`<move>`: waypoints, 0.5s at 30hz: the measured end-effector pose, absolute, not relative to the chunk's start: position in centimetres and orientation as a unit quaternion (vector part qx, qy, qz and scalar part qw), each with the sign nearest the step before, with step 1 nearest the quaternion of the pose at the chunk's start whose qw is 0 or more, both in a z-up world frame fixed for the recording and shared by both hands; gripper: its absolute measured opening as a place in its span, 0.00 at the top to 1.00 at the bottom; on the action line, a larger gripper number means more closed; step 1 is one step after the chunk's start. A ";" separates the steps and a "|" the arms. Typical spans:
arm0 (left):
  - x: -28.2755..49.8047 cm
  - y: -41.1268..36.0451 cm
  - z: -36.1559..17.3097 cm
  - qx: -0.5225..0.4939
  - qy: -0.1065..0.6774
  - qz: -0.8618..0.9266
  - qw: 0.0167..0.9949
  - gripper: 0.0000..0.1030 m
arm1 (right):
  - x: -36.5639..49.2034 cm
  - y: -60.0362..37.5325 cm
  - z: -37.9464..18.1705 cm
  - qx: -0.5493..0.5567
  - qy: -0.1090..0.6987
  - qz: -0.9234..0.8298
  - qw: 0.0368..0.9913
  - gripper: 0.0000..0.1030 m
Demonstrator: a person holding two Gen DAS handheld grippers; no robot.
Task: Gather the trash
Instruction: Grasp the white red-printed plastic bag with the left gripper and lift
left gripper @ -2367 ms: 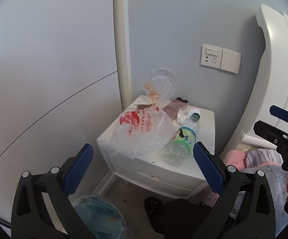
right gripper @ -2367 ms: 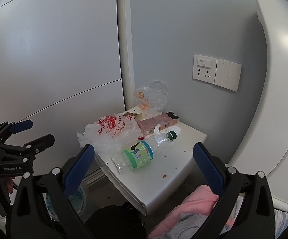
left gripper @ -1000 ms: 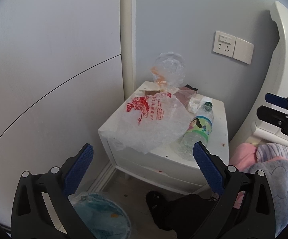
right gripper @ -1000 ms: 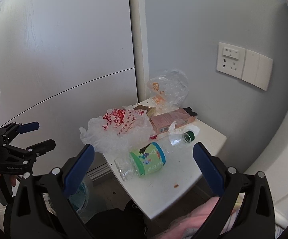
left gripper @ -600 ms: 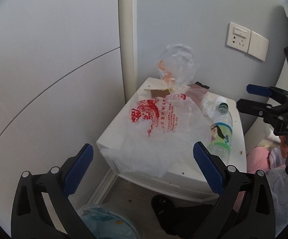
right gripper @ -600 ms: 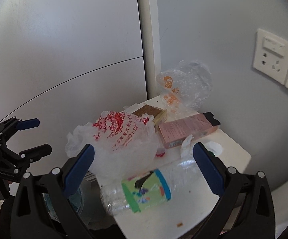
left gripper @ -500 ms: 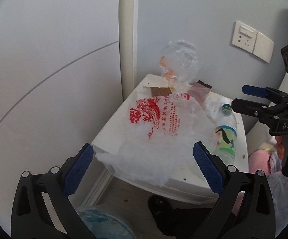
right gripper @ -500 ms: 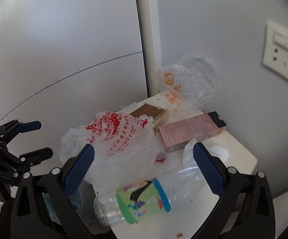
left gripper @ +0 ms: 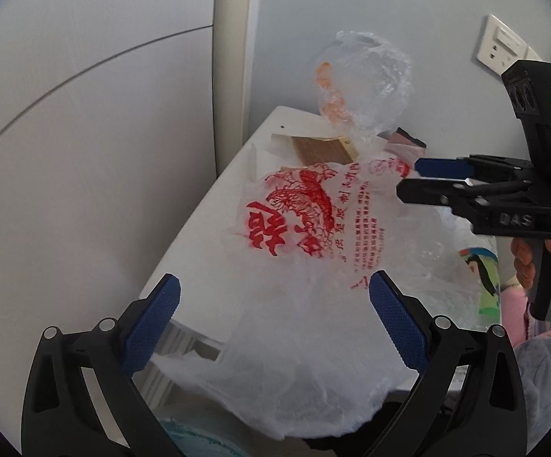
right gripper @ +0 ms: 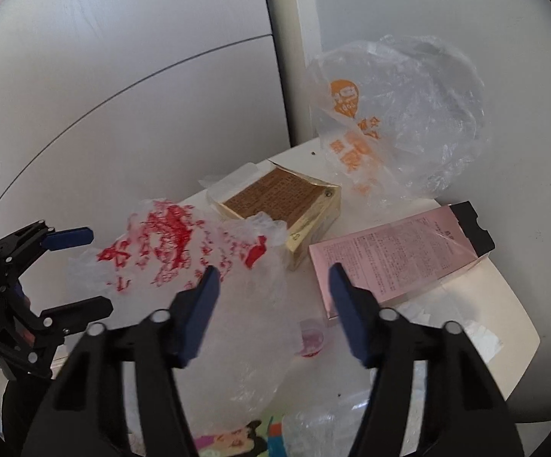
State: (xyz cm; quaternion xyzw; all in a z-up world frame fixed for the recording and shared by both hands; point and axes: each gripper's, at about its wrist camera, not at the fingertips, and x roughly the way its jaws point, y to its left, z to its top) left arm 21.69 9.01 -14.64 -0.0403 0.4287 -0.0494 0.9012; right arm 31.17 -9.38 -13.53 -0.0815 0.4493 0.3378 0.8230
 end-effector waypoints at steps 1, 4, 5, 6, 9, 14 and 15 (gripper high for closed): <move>21.9 8.9 -15.0 -0.041 0.432 -0.053 0.899 0.08 | 31.6 -9.2 -13.7 -0.077 0.456 0.339 0.819 0.46; 22.4 8.4 -15.8 -0.030 0.444 -0.062 0.893 0.33 | 32.4 -8.4 -14.3 -0.073 0.471 0.347 0.808 0.48; 22.6 8.2 -16.1 -0.026 0.449 -0.061 0.891 0.42 | 32.6 -8.3 -14.4 -0.068 0.478 0.354 0.801 0.54; 22.6 8.1 -16.3 -0.025 0.450 -0.062 0.890 0.44 | 32.7 -8.0 -14.5 -0.065 0.484 0.359 0.795 0.57; 22.4 7.9 -16.2 -0.028 0.445 -0.065 0.893 0.59 | 32.7 -7.4 -14.9 -0.073 0.492 0.360 0.790 0.78; 22.0 7.3 -15.2 -0.027 0.430 -0.076 0.899 0.89 | 32.1 -7.5 -14.7 -0.072 0.480 0.363 0.795 0.91; 21.8 7.1 -14.8 -0.027 0.426 -0.078 0.901 0.90 | 31.9 -7.7 -14.4 -0.070 0.475 0.364 0.798 0.91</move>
